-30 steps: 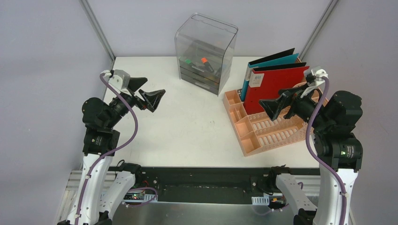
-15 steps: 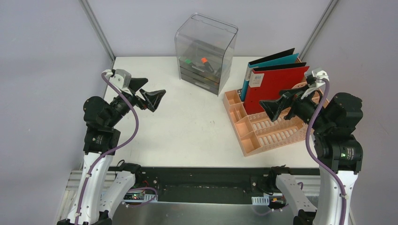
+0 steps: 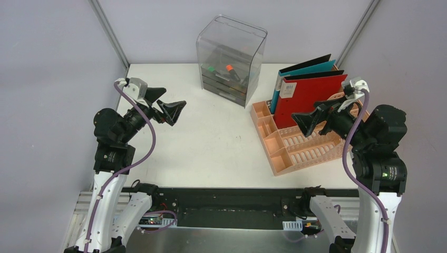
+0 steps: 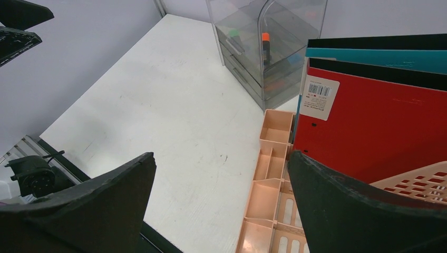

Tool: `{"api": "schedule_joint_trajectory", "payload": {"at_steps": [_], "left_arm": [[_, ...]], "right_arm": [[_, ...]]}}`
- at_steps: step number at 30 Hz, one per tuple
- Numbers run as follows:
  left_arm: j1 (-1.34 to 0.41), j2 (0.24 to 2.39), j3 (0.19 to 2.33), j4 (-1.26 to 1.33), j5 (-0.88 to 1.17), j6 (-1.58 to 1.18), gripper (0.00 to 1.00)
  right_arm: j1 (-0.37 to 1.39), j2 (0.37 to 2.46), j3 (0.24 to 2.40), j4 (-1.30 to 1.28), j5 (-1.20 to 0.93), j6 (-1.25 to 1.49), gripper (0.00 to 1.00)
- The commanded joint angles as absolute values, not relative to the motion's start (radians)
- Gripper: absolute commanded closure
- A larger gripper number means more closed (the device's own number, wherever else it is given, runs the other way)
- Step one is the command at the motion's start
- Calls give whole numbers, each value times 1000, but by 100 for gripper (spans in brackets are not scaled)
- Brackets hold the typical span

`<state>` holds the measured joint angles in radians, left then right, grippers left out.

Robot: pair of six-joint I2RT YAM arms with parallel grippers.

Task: Organize the desk
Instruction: Reset both arms

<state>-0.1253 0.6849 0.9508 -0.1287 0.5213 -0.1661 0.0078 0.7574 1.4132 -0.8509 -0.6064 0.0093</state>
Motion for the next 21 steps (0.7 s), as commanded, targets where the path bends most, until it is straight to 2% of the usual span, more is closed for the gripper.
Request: {"api": "schedule_joint_trajectory", "payload": {"at_steps": [1, 21], "left_arm": [[-131, 684, 948, -104, 497, -144, 1], [-132, 684, 948, -105, 496, -141, 1]], "right_arm": [[2, 748, 1416, -810, -591, 8, 0], [2, 744, 1408, -808, -594, 7, 0]]}}
